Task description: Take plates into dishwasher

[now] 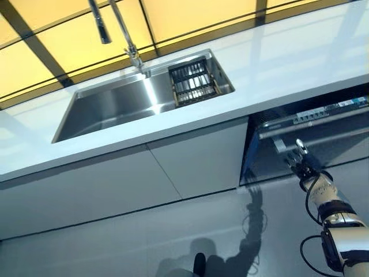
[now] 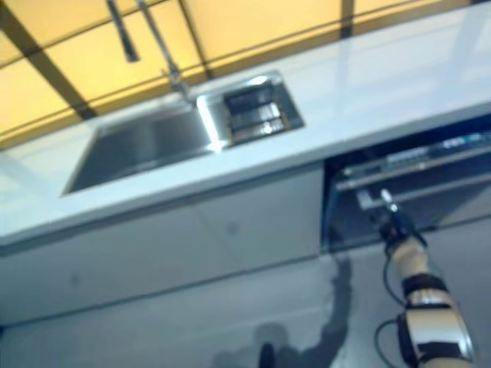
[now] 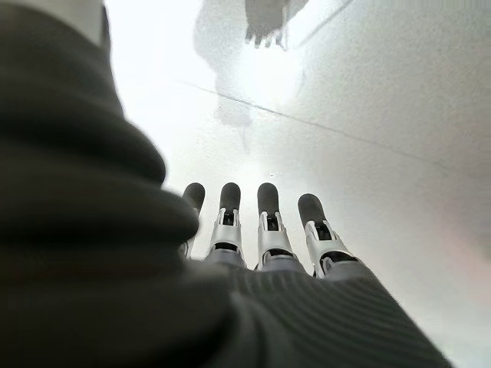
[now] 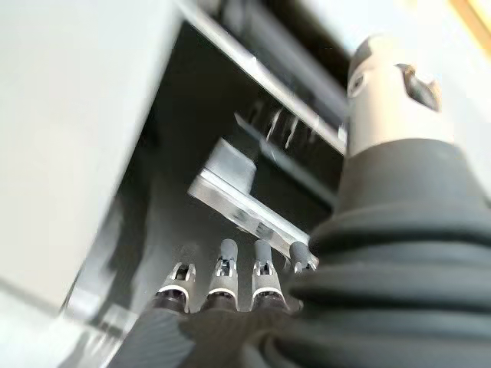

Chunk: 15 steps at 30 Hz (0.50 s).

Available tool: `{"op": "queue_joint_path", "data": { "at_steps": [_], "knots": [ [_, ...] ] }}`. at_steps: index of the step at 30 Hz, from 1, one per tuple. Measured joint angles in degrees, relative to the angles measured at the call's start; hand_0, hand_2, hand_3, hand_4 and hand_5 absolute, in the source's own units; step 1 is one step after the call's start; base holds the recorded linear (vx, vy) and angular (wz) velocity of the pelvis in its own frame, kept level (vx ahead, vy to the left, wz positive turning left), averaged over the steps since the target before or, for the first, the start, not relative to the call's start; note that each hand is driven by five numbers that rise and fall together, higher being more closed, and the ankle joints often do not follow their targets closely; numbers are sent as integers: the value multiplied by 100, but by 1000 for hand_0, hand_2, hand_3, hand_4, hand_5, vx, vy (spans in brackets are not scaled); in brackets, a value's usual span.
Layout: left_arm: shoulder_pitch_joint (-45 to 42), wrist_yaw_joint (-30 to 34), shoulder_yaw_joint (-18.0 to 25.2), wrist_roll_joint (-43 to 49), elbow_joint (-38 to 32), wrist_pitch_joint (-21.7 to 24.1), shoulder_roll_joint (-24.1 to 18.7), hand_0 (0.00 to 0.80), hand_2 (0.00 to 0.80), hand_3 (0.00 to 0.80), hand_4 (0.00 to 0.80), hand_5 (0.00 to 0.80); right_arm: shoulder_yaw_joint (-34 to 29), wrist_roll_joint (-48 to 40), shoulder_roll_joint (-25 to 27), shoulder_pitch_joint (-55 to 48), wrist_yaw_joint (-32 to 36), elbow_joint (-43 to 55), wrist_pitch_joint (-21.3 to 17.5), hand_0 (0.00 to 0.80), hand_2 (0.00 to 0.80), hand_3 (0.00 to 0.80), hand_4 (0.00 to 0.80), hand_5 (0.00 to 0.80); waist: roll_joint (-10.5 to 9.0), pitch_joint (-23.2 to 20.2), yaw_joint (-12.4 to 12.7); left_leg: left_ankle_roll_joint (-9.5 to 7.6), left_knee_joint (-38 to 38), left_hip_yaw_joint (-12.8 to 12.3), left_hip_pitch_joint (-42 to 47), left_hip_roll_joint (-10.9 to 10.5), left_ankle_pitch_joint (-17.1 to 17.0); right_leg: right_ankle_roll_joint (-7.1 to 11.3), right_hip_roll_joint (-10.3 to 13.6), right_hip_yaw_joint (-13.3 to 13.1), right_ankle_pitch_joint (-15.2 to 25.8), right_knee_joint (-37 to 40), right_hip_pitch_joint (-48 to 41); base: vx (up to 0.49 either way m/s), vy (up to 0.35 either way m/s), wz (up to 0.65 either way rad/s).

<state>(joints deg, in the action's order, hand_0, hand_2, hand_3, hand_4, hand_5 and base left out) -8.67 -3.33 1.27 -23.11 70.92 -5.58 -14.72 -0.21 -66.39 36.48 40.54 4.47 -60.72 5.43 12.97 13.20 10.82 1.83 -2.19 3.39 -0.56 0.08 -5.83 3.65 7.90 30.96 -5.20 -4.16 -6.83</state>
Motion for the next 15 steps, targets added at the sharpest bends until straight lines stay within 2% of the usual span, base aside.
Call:
{"op": "queue_joint_path", "data": {
  "at_steps": [2, 3, 5, 11, 15],
  "knots": [
    [-6, -1, 0, 4, 12, -6, -5, 0, 0, 0, 0, 0, 29, 13, -25, 114, 51, 63, 4, 0, 0, 0, 0, 0, -60, -28, 53, 0, -29, -2, 0, -5, -14, 7, -3, 16, -40, -8, -20, 17, -2, 19],
    [-2, -1, 0, 5, 8, 1, -9, 0, 0, 0, 0, 0, 31, 106, -30, 146, 71, 74, 18, 0, 0, 0, 0, 0, -119, -55, 133, 0, -35, -7, 0, -5, -14, 10, -4, 16, -52, -9, -21, 12, 0, 14],
    [-7, -1, 0, 109, 14, 4, -40, 0, 0, 0, 0, 0, 42, 360, -110, 196, 78, 74, 79, 0, 0, 0, 0, 0, -269, -88, 131, -1, -53, -8, -1, -22, -14, 21, -8, 16, -89, -6, -51, 11, 2, 18],
    [85, -8, 1, 229, -10, 29, -283, 0, 0, 0, 0, 0, 224, 1656, -306, 53, 122, 35, 435, 0, 0, 0, 0, 0, -706, -271, 124, -2, -151, -58, 34, -23, -14, 40, -38, -6, -105, 94, -94, 7, 27, 4],
    [200, -70, 1, 230, -18, 20, -434, 0, 0, 0, 0, 0, 378, 2359, -482, -517, 259, 38, 739, 0, 0, 0, 0, 0, -934, -374, 112, -5, -259, -207, 204, -16, -11, 59, -73, -48, -82, 244, -258, 4, 39, -6]
  ]
}}
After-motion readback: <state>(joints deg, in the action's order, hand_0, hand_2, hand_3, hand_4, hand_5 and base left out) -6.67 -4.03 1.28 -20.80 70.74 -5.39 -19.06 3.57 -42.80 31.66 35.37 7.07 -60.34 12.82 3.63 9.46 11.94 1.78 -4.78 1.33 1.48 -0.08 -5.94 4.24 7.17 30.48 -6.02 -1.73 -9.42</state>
